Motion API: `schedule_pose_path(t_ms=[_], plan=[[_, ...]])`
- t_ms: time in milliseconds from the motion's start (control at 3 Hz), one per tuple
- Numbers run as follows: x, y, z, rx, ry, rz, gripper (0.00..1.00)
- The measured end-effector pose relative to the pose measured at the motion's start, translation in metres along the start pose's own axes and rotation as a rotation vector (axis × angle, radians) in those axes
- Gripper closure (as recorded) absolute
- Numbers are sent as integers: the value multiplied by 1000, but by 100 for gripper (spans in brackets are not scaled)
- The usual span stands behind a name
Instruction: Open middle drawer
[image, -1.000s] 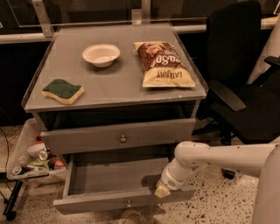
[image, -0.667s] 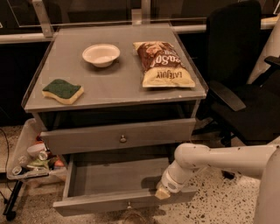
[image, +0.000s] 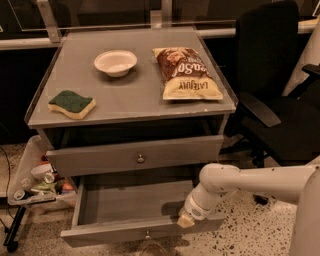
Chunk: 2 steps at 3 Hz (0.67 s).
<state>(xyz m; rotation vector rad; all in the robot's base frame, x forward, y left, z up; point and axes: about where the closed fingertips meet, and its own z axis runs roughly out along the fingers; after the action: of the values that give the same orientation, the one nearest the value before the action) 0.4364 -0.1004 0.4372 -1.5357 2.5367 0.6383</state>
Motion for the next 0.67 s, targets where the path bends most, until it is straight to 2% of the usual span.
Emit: schedule_pose_path(t_ms=[667], plan=[[0,3,0,-8,4,5,100]])
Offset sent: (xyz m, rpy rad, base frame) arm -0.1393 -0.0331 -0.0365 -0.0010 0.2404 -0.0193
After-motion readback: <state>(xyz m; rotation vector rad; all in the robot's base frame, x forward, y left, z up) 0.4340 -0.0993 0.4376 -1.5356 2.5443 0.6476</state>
